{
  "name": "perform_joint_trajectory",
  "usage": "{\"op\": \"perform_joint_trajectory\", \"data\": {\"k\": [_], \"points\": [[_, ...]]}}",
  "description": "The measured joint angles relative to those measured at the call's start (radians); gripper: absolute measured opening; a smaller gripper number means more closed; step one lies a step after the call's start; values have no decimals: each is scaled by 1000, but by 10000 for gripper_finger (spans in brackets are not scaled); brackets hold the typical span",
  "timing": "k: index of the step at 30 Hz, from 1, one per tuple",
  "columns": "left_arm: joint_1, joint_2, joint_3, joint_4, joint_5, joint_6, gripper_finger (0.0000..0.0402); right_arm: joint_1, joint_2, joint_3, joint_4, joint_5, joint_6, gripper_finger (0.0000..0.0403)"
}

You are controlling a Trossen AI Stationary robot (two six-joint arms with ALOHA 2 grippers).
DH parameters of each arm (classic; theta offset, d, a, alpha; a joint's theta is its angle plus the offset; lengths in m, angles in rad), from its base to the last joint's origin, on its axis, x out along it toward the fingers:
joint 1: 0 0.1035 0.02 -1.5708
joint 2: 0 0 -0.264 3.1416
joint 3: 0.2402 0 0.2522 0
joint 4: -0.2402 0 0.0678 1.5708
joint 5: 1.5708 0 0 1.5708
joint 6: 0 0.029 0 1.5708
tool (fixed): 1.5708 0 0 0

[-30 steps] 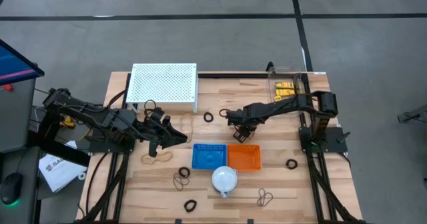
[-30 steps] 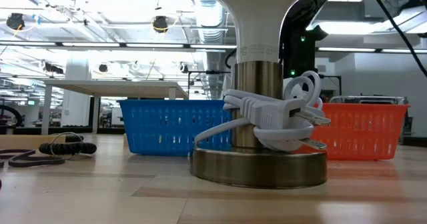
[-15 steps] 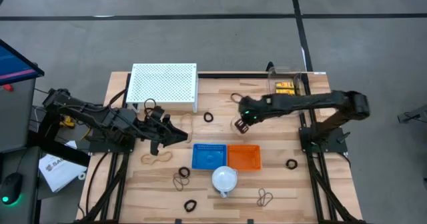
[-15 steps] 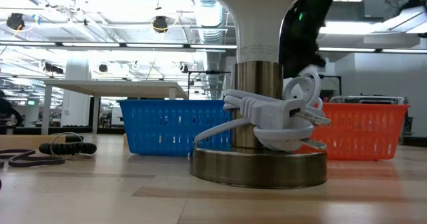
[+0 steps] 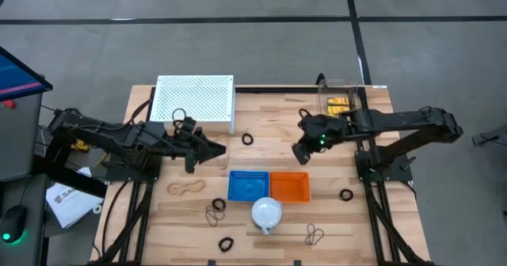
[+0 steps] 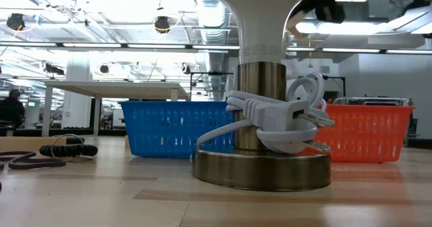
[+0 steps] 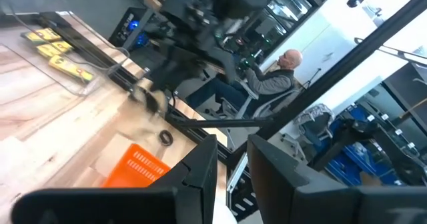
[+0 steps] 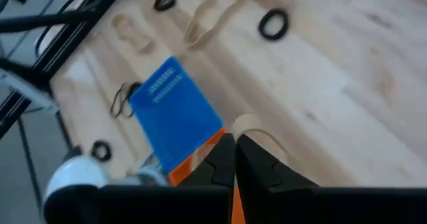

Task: Pick & Place Office Desk Supplies
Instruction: Put the top right brown rubber band into the orange basket

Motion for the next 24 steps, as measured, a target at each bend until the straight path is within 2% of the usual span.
{"op": "perform_joint_trajectory", "data": {"k": [9,15,24], "points": [[11,0,0,0,0,0,76,147,1,27,-19,1,228,0],[11,0,0,0,1,0,76,233,22,27,-75,3,303,0],[11,0,1,-9,2,0,76,254,76,27,-76,-19,353,0]]}}
